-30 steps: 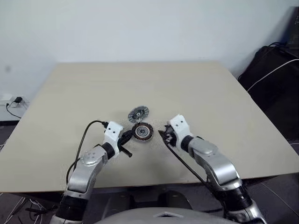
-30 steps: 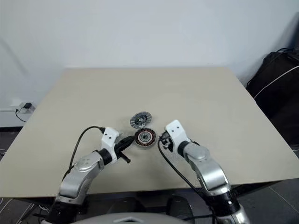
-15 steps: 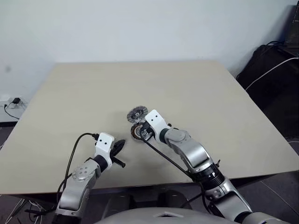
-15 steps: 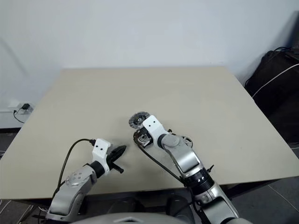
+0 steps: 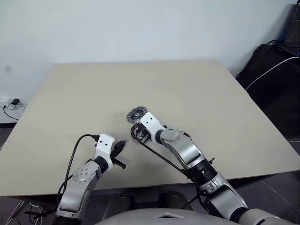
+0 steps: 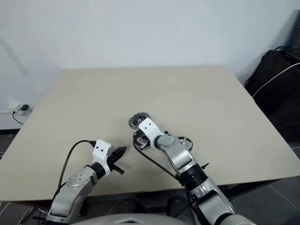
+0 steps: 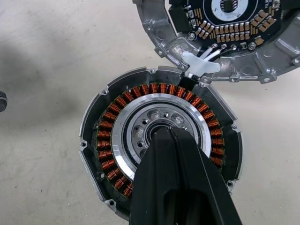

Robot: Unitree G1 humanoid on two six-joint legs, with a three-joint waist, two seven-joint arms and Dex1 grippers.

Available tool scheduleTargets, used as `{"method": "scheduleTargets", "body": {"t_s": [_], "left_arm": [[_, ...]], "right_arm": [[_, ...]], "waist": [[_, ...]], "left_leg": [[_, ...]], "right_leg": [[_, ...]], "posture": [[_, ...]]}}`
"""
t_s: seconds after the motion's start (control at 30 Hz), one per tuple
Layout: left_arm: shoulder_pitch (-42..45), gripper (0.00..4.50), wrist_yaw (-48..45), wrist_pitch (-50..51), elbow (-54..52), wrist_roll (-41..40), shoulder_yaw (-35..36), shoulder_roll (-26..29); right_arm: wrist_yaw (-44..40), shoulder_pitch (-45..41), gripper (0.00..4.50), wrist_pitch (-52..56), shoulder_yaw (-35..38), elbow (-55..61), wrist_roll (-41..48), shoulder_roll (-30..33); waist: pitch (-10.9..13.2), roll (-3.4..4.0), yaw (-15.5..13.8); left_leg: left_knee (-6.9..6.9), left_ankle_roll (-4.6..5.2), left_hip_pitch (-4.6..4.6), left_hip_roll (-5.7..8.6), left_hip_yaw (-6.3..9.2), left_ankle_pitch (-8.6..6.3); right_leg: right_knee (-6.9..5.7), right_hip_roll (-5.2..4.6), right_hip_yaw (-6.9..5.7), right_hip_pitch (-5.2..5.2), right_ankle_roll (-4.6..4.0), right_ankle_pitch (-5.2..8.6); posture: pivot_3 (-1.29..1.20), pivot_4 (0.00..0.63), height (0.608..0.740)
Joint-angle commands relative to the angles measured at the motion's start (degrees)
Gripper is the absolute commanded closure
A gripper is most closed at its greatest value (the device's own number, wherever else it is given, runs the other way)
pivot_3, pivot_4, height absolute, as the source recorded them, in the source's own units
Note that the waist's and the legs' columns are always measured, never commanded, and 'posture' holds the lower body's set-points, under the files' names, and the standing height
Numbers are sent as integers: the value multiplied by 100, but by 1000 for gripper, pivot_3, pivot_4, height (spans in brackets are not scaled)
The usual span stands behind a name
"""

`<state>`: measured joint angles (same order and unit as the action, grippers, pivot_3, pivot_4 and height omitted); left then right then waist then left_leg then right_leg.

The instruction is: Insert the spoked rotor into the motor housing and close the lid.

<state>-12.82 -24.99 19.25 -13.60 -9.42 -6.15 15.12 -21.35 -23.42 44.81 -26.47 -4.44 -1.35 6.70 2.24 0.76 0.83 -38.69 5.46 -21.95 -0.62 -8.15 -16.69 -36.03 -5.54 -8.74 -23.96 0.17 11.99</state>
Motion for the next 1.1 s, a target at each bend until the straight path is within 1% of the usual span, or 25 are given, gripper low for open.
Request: {"method": "scheduleTargets", "body": {"t_s": [0.03, 0.3, 0.43, 0.57, 0.7, 0.77, 0.8, 0.93, 1.0, 1.1], "left_arm": [[97, 4500, 20, -76, -148, -4, -46, -34], [160, 4500, -17, -64, -91, -1, -63, -15], [182, 4500, -28, -68, -46, 10, -79, -11], [194, 4500, -29, -67, -55, 8, -85, -1], [156, 4500, -16, -72, -88, 5, -76, 6], [98, 4500, -5, -67, -103, -10, -58, 11], [82, 4500, -1, -65, -107, -14, -54, 11], [58, 4500, -31, -38, -98, -37, -70, 21], [95, 4500, -54, -24, -65, -38, -80, 30], [186, 4500, -108, -6, -6, -39, -94, 54]], "right_arm": [[-78, 0, 4477, -96, 34, 111, -33, 34], [-279, 410, 4477, 52, 9, 501, -67, 414], [-244, 521, 4477, 1, 98, 661, -37, 431], [-71, 679, 4477, -195, 592, 1084, 119, 378], [-107, 1030, 4477, -81, 1458, 1812, 536, 541], [-114, 1318, 4102, 81, 2253, 2231, 925, 627], [-112, 1407, 3926, 136, 2491, 2356, 1051, 654], [-41, 1880, 2654, 381, 3447, 2636, 1387, 897], [14, 2076, 2012, 475, 3706, 2672, 1478, 974], [168, 2228, 1022, 702, 4068, 2719, 1736, 845]], "waist": [[0, 0, 0], [-3, 4, -6], [-4, 5, -8], [-3, 5, -19], [-4, 5, -19], [-5, 3, -30], [-5, 3, -37], [-6, 4, -35], [-5, 5, -32], [-6, 13, -13]], "left_leg": [[2, -1, 0, 0, 0, 0], [10, -2, 0, 0, 0, 1], [10, -2, 0, 0, 0, 1], [10, -2, 0, 0, 0, 1], [9, -3, -29, 1, -1, 2], [8, -6, -52, 1, 0, 5], [7, -5, -59, 1, 1, 5], [8, -4, -67, 1, 2, 4], [7, -4, -66, 1, 2, 4], [6, -7, -62, -1, 2, 7]], "right_leg": [[0, 0, 0, -1, 0, 0], [1, -1, 0, -3, -4, 3], [2, -2, 0, -4, -4, 3], [2, -2, 0, -4, -4, 3], [1, -2, 4, -35, 1, -1], [1, -1, 3, -54, 7, -6], [1, 1, 3, -58, 25, -17], [3, 3, 1, -60, 25, -16], [3, 3, 0, -60, 23, -14], [1, 3, 1, -60, 10, -7]], "posture": [[0, 0, 740], [0, 0, 740], [0, 0, 740], [0, 0, 740], [0, 0, 740], [0, 0, 740], [0, 0, 740], [0, 0, 740], [0, 0, 740], [0, 0, 740]]}}
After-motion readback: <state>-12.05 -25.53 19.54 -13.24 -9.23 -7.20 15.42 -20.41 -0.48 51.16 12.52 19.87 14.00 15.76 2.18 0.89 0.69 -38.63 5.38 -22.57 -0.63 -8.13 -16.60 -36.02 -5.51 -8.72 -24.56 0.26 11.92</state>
